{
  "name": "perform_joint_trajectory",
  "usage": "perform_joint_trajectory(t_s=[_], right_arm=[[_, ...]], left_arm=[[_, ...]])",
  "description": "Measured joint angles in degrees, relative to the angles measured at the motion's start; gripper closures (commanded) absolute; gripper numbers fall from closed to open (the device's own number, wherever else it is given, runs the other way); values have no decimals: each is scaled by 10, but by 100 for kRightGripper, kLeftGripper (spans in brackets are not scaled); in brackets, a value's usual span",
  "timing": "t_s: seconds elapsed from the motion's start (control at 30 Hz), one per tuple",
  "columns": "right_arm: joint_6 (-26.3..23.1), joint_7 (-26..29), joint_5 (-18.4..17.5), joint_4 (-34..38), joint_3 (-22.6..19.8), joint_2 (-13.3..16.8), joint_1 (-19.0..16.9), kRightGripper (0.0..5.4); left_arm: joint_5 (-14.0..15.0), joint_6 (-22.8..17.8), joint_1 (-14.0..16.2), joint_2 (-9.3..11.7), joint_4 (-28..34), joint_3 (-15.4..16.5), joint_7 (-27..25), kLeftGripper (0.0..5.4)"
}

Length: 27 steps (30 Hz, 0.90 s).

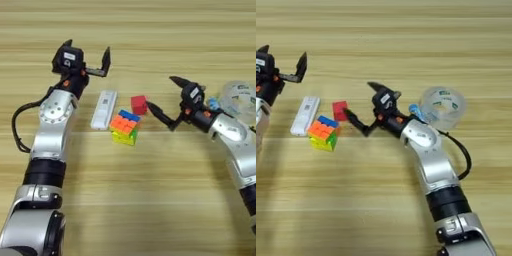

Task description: Move the objects on the table

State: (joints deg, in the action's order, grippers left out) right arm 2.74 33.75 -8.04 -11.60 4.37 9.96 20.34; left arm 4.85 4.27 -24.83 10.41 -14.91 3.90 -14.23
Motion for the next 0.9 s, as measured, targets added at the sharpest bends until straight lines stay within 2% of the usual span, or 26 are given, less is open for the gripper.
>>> perform_joint_trajectory(t_s=[0.13,0.3,0.63,0.77,0.9], right_arm=[[-8,-22,-19,-18,-29,-1,19,3],[-8,-40,-24,-31,-48,0,23,3],[-5,-62,-30,-42,-66,-1,36,3],[9,-86,-28,-50,-74,-2,45,3],[40,-136,-4,-76,-85,-2,59,3]], left_arm=[[4,-43,28,6,35,-14,-32,0],[14,-75,42,18,55,-9,-45,0],[16,-100,64,26,78,-16,-58,0],[16,-105,72,33,86,-19,-63,0],[16,-114,79,42,97,-20,-71,0]])
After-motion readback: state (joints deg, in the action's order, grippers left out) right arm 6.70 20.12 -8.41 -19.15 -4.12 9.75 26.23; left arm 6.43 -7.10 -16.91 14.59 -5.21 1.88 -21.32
